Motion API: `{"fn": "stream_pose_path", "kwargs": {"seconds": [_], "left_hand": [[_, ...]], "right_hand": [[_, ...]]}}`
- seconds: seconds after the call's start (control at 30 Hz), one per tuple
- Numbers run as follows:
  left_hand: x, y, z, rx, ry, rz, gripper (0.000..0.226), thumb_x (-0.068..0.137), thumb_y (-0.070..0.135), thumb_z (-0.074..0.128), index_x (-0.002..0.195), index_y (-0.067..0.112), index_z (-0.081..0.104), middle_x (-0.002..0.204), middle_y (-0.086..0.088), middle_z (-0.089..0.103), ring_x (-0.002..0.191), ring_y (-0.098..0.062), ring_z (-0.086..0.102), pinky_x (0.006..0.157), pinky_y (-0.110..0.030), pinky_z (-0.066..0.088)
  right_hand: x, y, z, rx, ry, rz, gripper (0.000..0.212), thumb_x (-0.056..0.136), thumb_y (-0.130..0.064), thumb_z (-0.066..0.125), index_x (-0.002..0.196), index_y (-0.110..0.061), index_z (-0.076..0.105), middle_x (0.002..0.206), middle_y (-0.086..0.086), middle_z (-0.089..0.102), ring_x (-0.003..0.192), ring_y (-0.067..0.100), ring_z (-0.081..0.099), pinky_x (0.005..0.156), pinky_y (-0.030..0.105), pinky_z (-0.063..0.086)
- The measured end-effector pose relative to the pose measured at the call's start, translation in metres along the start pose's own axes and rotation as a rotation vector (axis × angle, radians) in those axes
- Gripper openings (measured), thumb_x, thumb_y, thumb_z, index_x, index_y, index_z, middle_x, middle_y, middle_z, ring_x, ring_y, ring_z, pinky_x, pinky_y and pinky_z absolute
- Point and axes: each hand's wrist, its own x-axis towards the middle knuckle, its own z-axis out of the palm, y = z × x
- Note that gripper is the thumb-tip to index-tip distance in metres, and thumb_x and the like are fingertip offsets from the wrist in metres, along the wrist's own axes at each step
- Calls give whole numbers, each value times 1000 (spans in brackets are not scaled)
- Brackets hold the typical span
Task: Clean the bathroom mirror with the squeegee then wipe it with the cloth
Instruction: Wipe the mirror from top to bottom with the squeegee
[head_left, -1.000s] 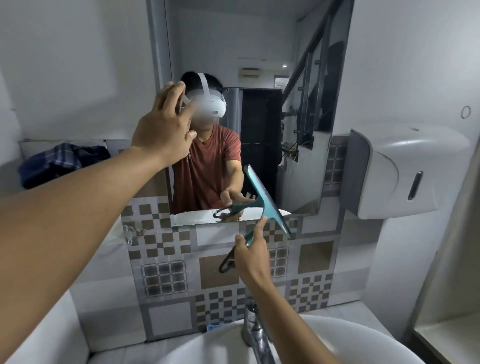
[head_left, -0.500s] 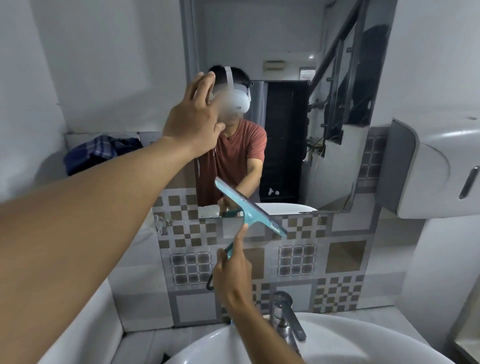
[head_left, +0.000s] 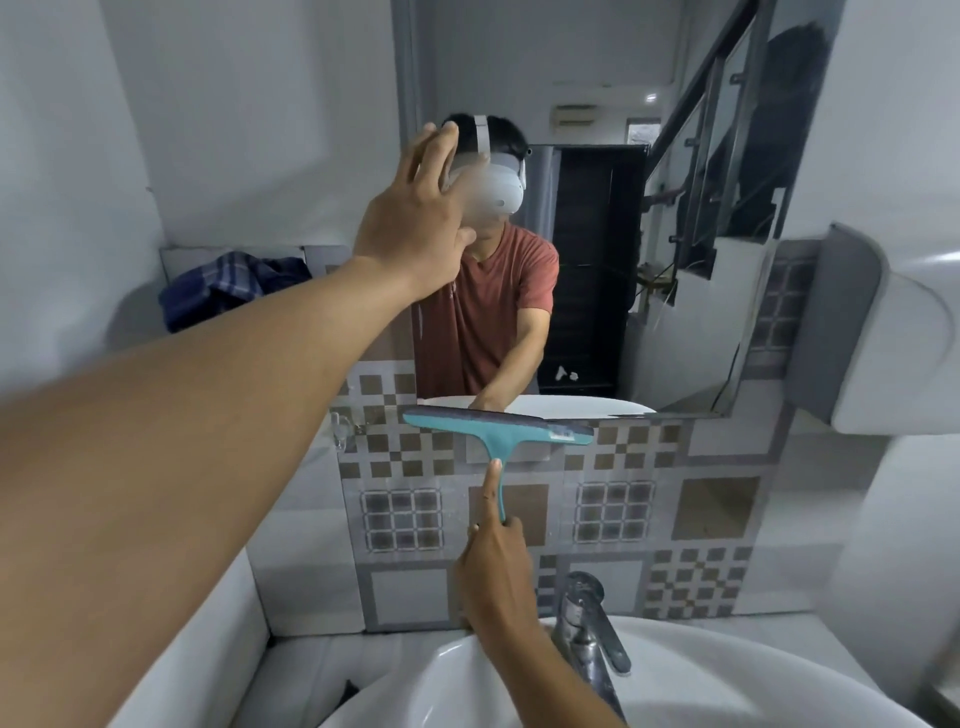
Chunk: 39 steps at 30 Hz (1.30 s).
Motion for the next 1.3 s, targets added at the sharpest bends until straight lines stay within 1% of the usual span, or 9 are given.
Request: {"fn": "stream_pose_path", "kwargs": {"seconds": [0.23, 0.37, 0.53, 0.63, 0.77, 0.87, 1.07, 1.2, 1.3], "left_hand": [[0, -1, 4, -1, 1, -4, 69, 96, 29, 61, 156, 20, 29, 166, -13, 14, 154, -32, 7, 93, -54, 54], [-8, -1, 8, 29, -31, 101, 81, 90, 47, 66, 156, 17, 30, 164, -18, 17, 151, -38, 15, 114, -53, 37], [-22, 4, 22, 63, -56, 138, 90, 84, 48, 72, 156, 16, 28, 161, -20, 21, 150, -39, 19, 120, -52, 30], [-22, 6, 20, 53, -63, 136, 91, 85, 47, 72, 157, 15, 27, 162, -21, 20, 150, -39, 17, 121, -52, 27], [-26, 13, 11, 35, -85, 102, 89, 85, 44, 73, 156, 15, 28, 162, -20, 18, 151, -39, 17, 121, -53, 27], [-41, 29, 2, -62, -78, 66, 80, 85, 39, 73, 153, 15, 36, 158, -18, 27, 145, -38, 29, 114, -53, 39], [-99, 76, -18, -550, -261, -26, 33, 89, 12, 70, 123, 10, 70, 121, -10, 71, 114, -25, 64, 101, -35, 49], [-128, 105, -39, -686, -486, 7, 30, 92, 18, 70, 121, 16, 72, 118, -2, 74, 107, -15, 67, 97, -28, 50], [-135, 118, -48, -696, -538, 66, 31, 92, 21, 70, 123, 19, 72, 121, -1, 73, 111, -16, 67, 94, -26, 49]], "right_hand": [[-3, 5, -4, -115, 0, 22, 101, 98, 4, 42, 150, -45, -29, 107, 9, 45, 78, 22, 57, 74, 36, 57], [-6, 8, -15, -194, -35, 26, 94, 100, 2, 42, 155, -38, -24, 114, 12, 48, 79, 21, 52, 77, 34, 53], [-13, 13, -26, -272, -87, 9, 96, 99, 2, 46, 156, -38, -21, 116, 14, 50, 88, 25, 59, 84, 36, 57], [-19, 13, -36, -259, -103, -17, 92, 101, 3, 42, 156, -36, -21, 109, 13, 52, 81, 22, 57, 72, 30, 53], [-27, 3, -59, -60, -119, -4, 50, 102, -3, 49, 143, -16, 24, 94, 2, 56, 69, 13, 56, 56, 21, 48], [-28, -3, -89, -64, -138, 7, 25, 102, -7, 51, 125, -12, 40, 101, 3, 59, 80, 16, 64, 64, 25, 58], [-27, -10, -172, -326, -135, -132, 20, 95, -10, 65, 115, -10, 68, 100, 3, 68, 71, 10, 65, 54, 17, 53], [-28, -27, -222, -482, -178, -270, 24, 88, -19, 77, 112, -17, 75, 85, -7, 68, 66, 5, 65, 53, 15, 50], [-26, -39, -243, -520, -172, -313, 30, 79, -22, 84, 107, -24, 77, 93, -6, 71, 80, 11, 66, 69, 22, 56]]}}
